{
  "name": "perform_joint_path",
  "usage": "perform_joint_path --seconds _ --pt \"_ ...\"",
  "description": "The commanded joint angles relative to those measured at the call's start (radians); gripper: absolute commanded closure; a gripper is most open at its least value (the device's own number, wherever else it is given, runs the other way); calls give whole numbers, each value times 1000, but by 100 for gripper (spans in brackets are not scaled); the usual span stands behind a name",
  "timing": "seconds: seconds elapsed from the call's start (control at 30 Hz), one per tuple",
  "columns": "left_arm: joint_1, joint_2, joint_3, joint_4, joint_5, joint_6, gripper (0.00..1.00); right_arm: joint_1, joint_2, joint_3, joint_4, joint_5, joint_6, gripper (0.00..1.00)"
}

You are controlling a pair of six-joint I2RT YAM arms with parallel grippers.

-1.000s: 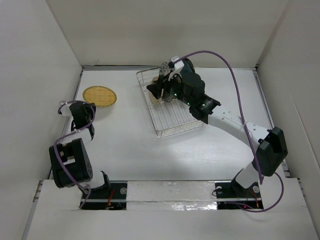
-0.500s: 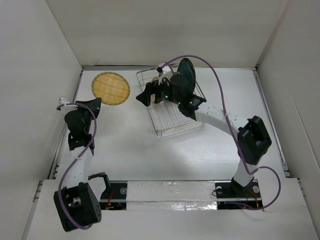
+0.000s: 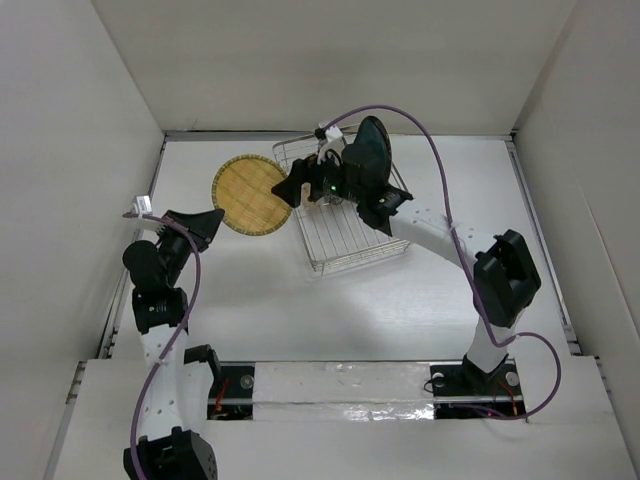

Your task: Load the plates into the dish rack

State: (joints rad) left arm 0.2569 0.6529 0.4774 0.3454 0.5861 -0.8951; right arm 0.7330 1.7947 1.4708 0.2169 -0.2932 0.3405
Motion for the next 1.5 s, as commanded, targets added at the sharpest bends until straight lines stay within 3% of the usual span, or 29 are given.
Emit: perform_joint_path --seconds 0.0,0.13,0.2,0.3,0.4,0.43,0.47,0.57,0.7,0.73,0.83,0.93,1.07,1.17,1.2,1.3,1.47 --pt "1 -48 52 55 87 -2 100 -6 25 52 33 -6 2 3" --pt "1 -61 63 38 123 4 100 -15 26 45 56 -52 15 5" --pt "1 -67 64 23 127 25 100 -27 25 25 122 -164 50 8" --pt "1 -70 66 17 139 39 100 -52 26 -4 222 -299 123 21" --pt "1 -64 79 4 146 54 100 -61 37 -3 251 -362 158 66" --pt "1 -61 89 -6 143 64 100 -72 32 -9 257 -369 169 91" --pt "1 -58 96 -28 141 73 100 -72 28 -13 265 -380 176 100" --pt "1 -65 116 -51 136 104 100 -81 -3 -32 280 -391 181 100" --pt "1 -96 113 -51 129 125 77 -115 -57 -64 285 -342 178 100" --pt "1 -99 115 -57 129 142 63 -115 -69 -70 283 -327 180 100" --pt "1 -110 119 -121 112 185 43 -138 -100 -70 253 -253 172 100" --pt "-50 -116 138 -224 63 287 30 -159 -115 -53 188 -146 140 100" --pt "-129 -134 178 -345 -60 410 22 -159 -103 17 76 82 49 100" --pt "-197 -162 191 -381 -126 466 20 -114 -40 153 -68 355 -79 100" --pt "-211 -182 187 -381 -144 476 20 -100 -22 186 -123 519 -113 100" --pt "-245 -219 155 -379 -227 502 20 -77 54 310 -190 726 -219 100" --pt "-284 -226 171 -422 -265 521 20 -46 189 525 -284 923 -391 100"
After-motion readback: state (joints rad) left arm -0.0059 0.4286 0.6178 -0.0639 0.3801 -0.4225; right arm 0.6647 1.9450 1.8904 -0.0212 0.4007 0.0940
